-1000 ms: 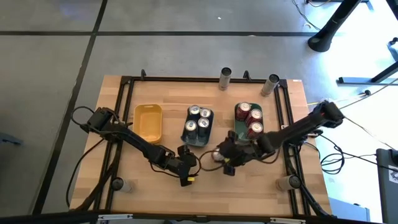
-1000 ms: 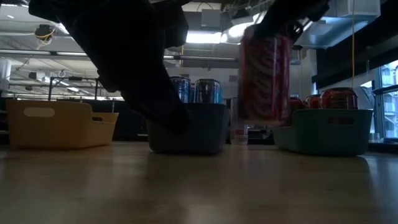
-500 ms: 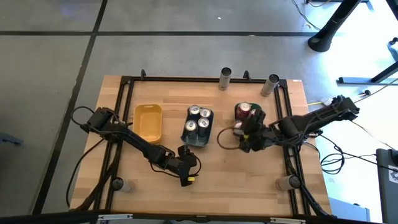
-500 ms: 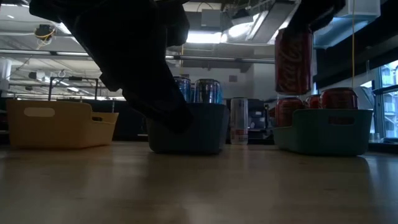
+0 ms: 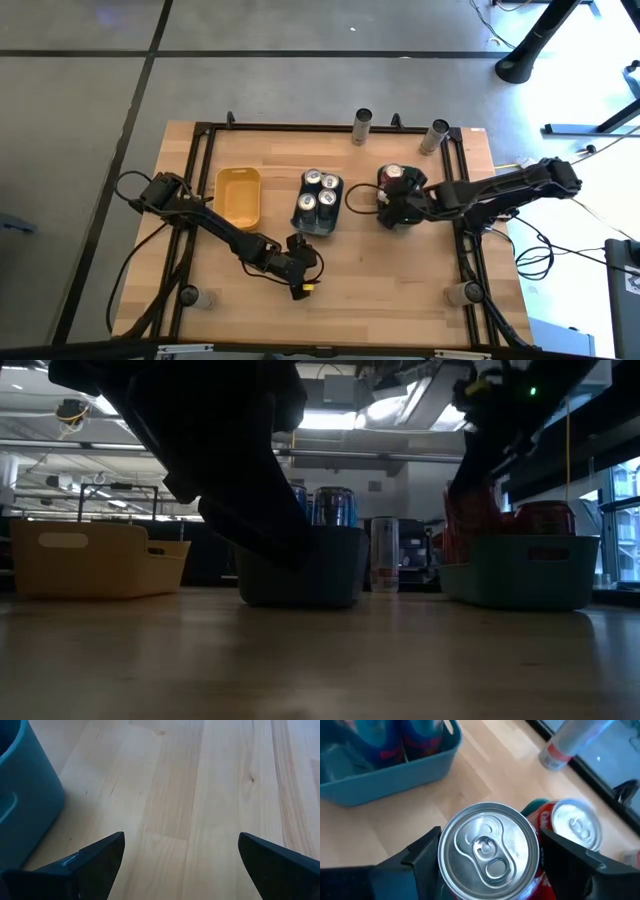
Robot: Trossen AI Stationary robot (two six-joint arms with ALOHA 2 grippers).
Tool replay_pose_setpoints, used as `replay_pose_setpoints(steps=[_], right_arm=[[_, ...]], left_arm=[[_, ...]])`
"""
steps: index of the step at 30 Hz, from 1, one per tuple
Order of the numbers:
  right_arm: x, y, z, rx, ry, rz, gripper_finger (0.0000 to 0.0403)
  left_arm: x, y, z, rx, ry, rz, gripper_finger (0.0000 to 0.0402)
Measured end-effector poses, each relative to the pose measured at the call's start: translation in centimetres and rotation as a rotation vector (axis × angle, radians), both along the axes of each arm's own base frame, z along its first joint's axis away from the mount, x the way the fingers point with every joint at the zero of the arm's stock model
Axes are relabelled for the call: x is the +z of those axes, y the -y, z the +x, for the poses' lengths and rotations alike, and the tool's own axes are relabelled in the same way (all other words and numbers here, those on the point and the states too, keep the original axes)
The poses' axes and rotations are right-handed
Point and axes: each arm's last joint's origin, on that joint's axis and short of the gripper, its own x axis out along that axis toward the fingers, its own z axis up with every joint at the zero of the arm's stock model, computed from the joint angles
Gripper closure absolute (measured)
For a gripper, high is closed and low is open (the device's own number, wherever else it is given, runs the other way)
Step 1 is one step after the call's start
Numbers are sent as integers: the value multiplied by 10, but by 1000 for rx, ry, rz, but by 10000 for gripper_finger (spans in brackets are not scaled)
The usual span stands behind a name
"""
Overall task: Sort soda cans
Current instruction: Put the red soda can into green bin
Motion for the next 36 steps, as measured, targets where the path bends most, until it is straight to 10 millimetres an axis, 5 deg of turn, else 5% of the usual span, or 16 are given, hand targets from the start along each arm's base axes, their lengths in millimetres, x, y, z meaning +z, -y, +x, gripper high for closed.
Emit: replay_pose_setpoints(steps=[13,25,36], right_arm=[[-33,8,-5,-95,54,18,124],[-43,10,-11,-76,-14,-7,53],[8,8,-4,-40,-70,11,48]], left_arm=[[0,0,0,3,-1,-2,25],[0,-3,1,12,-1,-1,25],[1,-4,1,17,-2,-6,25]])
